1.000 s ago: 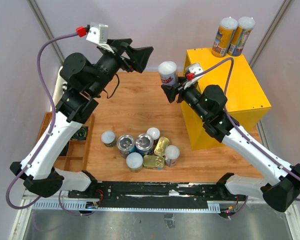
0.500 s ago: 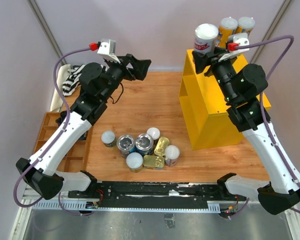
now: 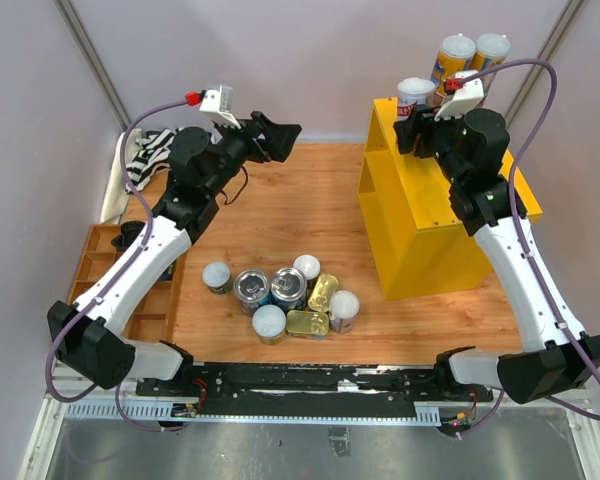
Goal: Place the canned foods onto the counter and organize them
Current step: Place the canned food on the counter.
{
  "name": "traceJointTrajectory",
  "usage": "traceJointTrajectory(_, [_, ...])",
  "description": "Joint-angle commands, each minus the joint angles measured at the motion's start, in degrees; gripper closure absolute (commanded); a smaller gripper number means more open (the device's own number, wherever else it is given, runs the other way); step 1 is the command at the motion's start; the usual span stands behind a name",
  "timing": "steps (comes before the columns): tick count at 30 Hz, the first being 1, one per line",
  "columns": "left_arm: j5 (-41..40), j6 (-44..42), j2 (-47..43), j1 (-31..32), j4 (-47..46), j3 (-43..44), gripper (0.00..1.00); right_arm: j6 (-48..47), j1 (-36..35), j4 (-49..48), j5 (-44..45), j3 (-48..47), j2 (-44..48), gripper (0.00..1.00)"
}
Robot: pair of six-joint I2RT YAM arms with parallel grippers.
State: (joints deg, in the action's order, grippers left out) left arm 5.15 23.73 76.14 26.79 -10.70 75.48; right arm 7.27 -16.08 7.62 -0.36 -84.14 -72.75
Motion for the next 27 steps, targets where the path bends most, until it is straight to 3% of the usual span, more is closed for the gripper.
traceJointTrajectory(1, [2.52, 1.99, 0.8, -1.43, -4.81, -2.01, 0.0, 2.75, 2.38, -8.76, -2.06, 0.43, 0.47, 0.99])
traceJointTrajectory(10, [3.68, 2.11, 2.96, -2.43, -5.95, -2.37, 0.0, 4.52, 5.41, -10.91, -3.16, 3.53, -1.19, 0.99])
traceJointTrajectory(11, [3.79, 2.06, 3.23, -2.48, -5.95, -2.29, 0.0, 4.7, 5.68, -10.9, -3.76, 3.8, -1.36, 0.93])
traceJointTrajectory(14, [4.37, 2.21, 4.21, -2.61, -5.92, -2.14, 0.0, 4.25, 5.97, -10.92, -6.63, 4.62, -1.56, 0.42])
traceJointTrajectory(15, [4.38, 2.2, 4.44, -2.62, -5.98, -2.11, 0.0, 4.17, 5.97, -10.34, -7.09, 4.65, -1.52, 0.3])
traceJointTrajectory(19, [4.68, 2.3, 5.12, -2.78, -6.02, -2.1, 0.0, 4.08, 5.97, -9.11, -6.52, 5.8, 0.15, 0.03])
traceJointTrajectory(23, [5.12, 2.38, 5.65, -2.81, -5.92, -2.03, 0.0, 4.27, 6.05, -7.18, -5.96, 6.04, 2.03, 0.01])
traceJointTrajectory(27, [5.32, 2.21, 5.99, -2.88, -5.59, -2.38, 0.0, 4.73, 5.97, -6.56, -5.6, 6.82, 3.21, 0.24])
